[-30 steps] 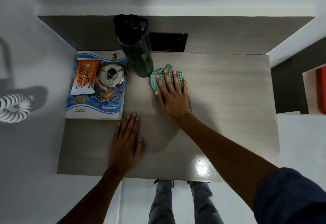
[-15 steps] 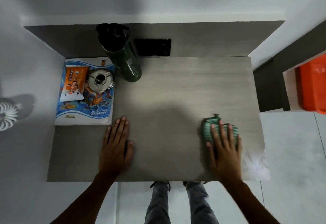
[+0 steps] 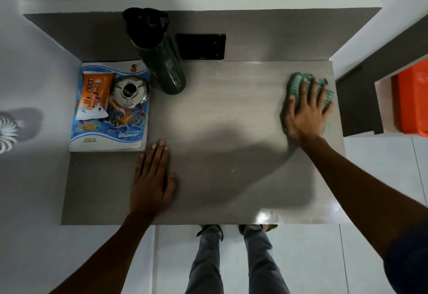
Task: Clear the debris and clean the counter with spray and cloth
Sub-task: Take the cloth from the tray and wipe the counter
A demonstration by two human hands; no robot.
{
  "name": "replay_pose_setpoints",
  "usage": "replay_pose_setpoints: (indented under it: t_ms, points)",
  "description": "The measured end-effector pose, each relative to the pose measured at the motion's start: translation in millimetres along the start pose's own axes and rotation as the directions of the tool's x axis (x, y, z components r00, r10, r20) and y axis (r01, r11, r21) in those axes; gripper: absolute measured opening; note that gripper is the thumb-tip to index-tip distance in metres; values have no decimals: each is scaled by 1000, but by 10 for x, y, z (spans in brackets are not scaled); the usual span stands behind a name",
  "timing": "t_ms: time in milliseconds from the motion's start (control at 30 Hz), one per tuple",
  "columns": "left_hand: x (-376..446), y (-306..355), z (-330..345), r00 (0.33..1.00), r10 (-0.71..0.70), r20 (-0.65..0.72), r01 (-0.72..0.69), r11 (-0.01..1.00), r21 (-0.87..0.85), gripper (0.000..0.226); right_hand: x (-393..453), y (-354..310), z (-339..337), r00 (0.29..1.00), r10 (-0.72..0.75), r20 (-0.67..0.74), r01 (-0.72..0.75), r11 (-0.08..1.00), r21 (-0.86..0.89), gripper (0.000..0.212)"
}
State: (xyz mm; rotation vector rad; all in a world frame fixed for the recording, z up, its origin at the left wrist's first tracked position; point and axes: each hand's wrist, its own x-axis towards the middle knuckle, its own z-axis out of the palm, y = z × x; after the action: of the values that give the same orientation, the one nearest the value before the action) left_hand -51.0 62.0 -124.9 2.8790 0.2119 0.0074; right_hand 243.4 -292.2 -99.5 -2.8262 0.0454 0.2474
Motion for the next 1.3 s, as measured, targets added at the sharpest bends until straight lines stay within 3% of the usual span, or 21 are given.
replay_pose_setpoints:
  t_ms: [167,300,400,500,700,833,1033,1300]
  points:
    - [-21,-12,16,1000,-11,-14,11,1000,-4,73,132,-828,292,978,-197,67,199,980,-23,73]
    - [-21,-33,17,999,-3,-32,3,1000,-12,73,-289,-1448,549,920,-379,100,383,924,-17,71]
    - [-23,-44,23,1000,2,-31,-3,1000,-17,74,-873,-1571,769,855,-509,97,511,859,-1,70]
    - [-17,-43,13,1000,3,-9,-3,1000,-14,76,-1476,-1468,902,832,-547,95,547,837,20,70]
    - [-15,-16,1,1000,5,-23,-5,1000,3,78,-2358,-588,901,840,-537,85,539,842,-4,71]
    - [-34,-38,13,1000,4,-9,-4,1000,-10,77,-2301,241,635,918,-389,80,394,918,-54,69]
    - [-26,-29,22,1000,-21,22,22,999,-24,79,-1420,759,113,988,-155,21,156,987,-32,72]
    - [-33,-15,9,1000,9,-7,-9,1000,5,75,250,326,-173,1000,-16,19,16,1000,11,77]
